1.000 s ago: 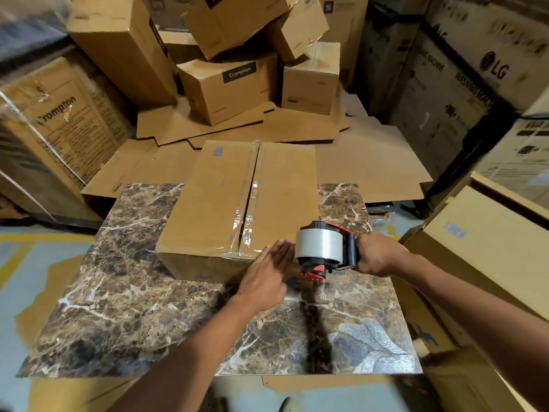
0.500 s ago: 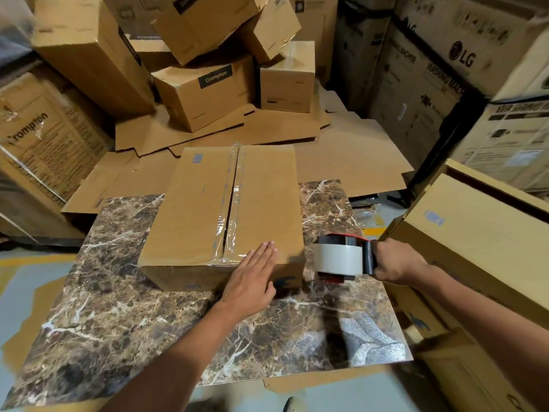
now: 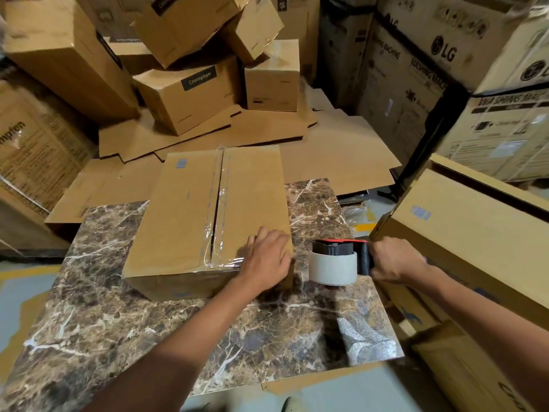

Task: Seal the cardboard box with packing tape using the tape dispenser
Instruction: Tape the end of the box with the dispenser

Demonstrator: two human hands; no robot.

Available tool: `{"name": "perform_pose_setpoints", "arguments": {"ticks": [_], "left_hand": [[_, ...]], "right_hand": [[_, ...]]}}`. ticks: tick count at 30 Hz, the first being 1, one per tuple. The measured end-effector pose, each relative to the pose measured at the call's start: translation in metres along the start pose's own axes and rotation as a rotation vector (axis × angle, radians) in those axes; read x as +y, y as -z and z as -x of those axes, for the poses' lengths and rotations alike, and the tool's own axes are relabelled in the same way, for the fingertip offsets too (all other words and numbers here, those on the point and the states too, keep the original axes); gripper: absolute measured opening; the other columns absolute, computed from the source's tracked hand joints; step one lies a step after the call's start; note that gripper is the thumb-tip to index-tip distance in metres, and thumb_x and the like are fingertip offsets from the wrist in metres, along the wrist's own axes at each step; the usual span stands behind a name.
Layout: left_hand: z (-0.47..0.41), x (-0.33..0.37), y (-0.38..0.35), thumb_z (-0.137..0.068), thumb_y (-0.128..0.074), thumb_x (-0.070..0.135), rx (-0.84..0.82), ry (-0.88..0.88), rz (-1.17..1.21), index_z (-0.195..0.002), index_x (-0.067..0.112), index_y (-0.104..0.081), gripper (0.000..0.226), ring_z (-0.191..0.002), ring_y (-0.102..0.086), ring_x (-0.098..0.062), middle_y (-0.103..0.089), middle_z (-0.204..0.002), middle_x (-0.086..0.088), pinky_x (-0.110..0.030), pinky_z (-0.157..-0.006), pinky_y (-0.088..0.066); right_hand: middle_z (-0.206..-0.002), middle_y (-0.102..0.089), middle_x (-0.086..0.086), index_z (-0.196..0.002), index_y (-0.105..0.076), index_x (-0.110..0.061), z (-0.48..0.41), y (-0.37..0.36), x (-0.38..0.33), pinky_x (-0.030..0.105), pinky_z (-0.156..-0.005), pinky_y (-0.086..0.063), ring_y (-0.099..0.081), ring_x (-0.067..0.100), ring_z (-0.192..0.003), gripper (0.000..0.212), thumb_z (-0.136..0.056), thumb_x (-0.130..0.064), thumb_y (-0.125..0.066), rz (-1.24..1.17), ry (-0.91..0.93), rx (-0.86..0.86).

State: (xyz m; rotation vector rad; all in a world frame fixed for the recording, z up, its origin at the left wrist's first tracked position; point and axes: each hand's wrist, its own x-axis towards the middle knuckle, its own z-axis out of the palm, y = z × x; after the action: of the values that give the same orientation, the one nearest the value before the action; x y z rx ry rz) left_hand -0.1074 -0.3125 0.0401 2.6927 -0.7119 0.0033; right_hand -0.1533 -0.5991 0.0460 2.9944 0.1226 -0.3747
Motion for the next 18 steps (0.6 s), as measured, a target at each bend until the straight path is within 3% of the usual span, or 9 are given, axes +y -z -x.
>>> {"name": "perform_pose_setpoints", "arguments": {"ticks": [1, 3, 5, 8, 14, 18], "left_hand": [[-0.012, 0.007, 0.001, -0.096, -0.047, 0.030, -0.048, 0.017, 0.053, -0.137, 0.021, -0.052, 0.042, -0.135, -0.029, -0.016, -0.045, -0.146, 0.007, -0.041, -0.107, -0.030], [-0.034, 0.013, -0.006, -0.095, -0.051, 0.025, -0.192, 0.038, 0.136, -0.127, 0.024, -0.060, 0.034, -0.149, -0.006, -0.018, -0.033, -0.155, 0.009, -0.049, -0.120, -0.005], [-0.049, 0.013, -0.018, -0.094, -0.052, 0.019, -0.353, 0.062, 0.176, -0.117, 0.025, -0.066, 0.028, -0.150, 0.012, -0.020, -0.022, -0.160, 0.008, -0.053, -0.118, 0.012], [-0.059, 0.009, -0.029, -0.091, -0.051, 0.014, -0.476, 0.124, 0.186, -0.114, 0.022, -0.069, 0.030, -0.149, 0.015, -0.021, -0.021, -0.161, 0.005, -0.054, -0.118, 0.013], [-0.062, 0.010, -0.033, -0.090, -0.056, 0.011, -0.457, 0.162, 0.223, -0.097, 0.024, -0.073, 0.022, -0.150, 0.014, -0.021, -0.024, -0.160, 0.006, -0.051, -0.118, 0.014], [-0.060, 0.011, -0.039, -0.092, -0.057, 0.007, -0.427, 0.170, 0.180, -0.107, 0.022, -0.070, 0.025, -0.149, 0.016, -0.018, -0.019, -0.161, 0.008, -0.048, -0.119, 0.014]], "right_hand": [[-0.058, -0.043, -0.004, -0.078, -0.059, -0.014, 0.001, 0.001, 0.000, 0.028, -0.051, -0.037, -0.050, 0.024, -0.057, 0.023, -0.073, -0.036, -0.060, -0.001, -0.004, 0.002], [-0.059, -0.043, -0.004, -0.077, -0.058, -0.014, 0.004, 0.003, -0.001, 0.028, -0.052, -0.038, -0.051, 0.025, -0.059, 0.022, -0.073, -0.036, -0.060, -0.005, -0.008, 0.002], [-0.059, -0.041, -0.003, -0.076, -0.055, -0.014, 0.006, 0.006, -0.001, 0.028, -0.053, -0.037, -0.050, 0.026, -0.059, 0.020, -0.074, -0.033, -0.059, -0.005, -0.013, -0.006], [-0.062, -0.047, 0.001, -0.078, -0.058, -0.012, 0.008, 0.006, -0.001, 0.029, -0.052, -0.038, -0.050, 0.027, -0.059, 0.020, -0.074, -0.032, -0.058, 0.005, -0.022, -0.001], [-0.062, -0.046, 0.001, -0.079, -0.058, -0.012, 0.010, 0.003, -0.003, 0.029, -0.054, -0.038, -0.052, 0.027, -0.060, 0.018, -0.075, -0.029, -0.055, 0.003, -0.022, -0.032], [-0.058, -0.042, -0.002, -0.075, -0.055, -0.014, 0.008, 0.003, -0.003, 0.029, -0.054, -0.042, -0.056, 0.027, -0.062, 0.016, -0.075, -0.029, -0.056, -0.016, -0.016, -0.062]]}}
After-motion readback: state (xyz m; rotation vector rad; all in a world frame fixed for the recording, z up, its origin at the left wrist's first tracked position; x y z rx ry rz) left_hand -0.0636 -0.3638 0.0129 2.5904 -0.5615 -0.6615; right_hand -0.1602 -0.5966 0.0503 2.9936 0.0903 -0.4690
